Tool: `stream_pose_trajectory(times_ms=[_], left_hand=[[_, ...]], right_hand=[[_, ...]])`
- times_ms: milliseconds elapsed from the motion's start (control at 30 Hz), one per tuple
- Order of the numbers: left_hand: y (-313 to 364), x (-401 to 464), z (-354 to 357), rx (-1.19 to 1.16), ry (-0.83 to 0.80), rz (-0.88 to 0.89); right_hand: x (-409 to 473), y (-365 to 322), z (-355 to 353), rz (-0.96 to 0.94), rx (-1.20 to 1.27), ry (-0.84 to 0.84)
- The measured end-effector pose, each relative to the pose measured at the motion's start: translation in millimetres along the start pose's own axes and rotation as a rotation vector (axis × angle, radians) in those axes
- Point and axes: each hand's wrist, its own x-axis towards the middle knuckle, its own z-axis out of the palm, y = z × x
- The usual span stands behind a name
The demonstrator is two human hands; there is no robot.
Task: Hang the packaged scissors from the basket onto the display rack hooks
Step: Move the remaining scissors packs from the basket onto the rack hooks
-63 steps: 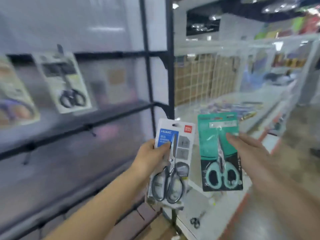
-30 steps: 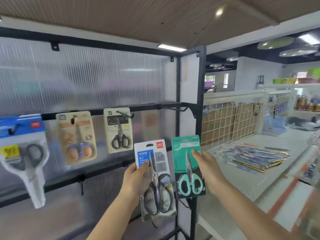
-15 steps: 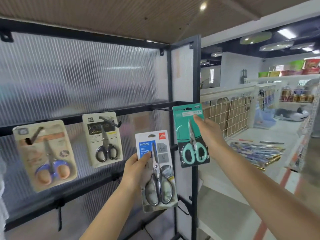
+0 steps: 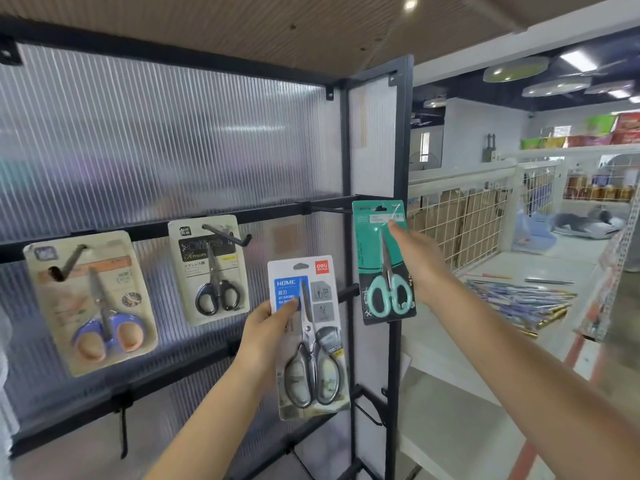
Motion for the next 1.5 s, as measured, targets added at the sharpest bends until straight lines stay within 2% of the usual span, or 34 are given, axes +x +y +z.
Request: stream_pose_trajectory(times_ms=[533,700,900,1067,1300,1500], left_hand=[[-2,18,3,-0.042,-0.037,-0.004],[-6,21,5,-0.055,-0.072,-0.024],[-7,22,10,-0.045,-0.072,-0.03],[-10,22,12,-0.041,-0.08,-0.036],[-10,20,6,-0.026,-0.057,-0.034],[-10,23,-2,-0.027,-0.023,-0.021]], right_hand=[[14,1,-10,0.041,-0.039,-0.097],[17,3,-12,0.108,0.053,-0.157],[17,-2,-13,0.081,0.021,-0.12],[16,-1,-9,-0.001,0.014,-0.01],[25,9,2,0.059,-0.02,-0.093],[44,15,34,-0.008,-0.008,-0.104]])
